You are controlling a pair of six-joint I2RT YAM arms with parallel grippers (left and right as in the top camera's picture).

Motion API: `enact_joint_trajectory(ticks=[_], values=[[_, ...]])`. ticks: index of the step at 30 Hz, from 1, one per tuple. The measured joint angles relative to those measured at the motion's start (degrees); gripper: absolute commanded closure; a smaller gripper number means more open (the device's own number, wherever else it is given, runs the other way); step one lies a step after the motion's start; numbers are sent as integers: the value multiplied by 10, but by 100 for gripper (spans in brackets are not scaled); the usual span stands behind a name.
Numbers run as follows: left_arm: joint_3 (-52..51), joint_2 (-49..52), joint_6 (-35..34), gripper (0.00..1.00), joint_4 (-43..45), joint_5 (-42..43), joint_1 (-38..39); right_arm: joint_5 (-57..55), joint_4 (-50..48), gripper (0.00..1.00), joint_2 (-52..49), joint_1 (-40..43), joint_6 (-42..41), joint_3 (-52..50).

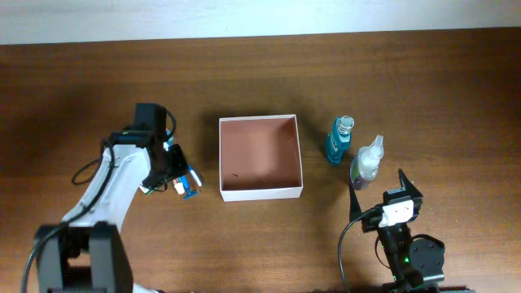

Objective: Pack container
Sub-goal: 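Lower the left gripper and grasp the green toothpaste tube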

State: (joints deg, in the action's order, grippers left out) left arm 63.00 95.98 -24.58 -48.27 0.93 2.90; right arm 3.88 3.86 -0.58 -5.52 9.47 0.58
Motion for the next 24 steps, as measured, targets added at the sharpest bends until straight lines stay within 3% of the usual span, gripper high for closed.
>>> enact_joint_trajectory(ticks=[7,24], values=[[0,45,-10,61,12,0,0,0,0,2,0,0,0,0],[0,45,-14,62,40,-4,-23,0,0,2,0,0,0,0]])
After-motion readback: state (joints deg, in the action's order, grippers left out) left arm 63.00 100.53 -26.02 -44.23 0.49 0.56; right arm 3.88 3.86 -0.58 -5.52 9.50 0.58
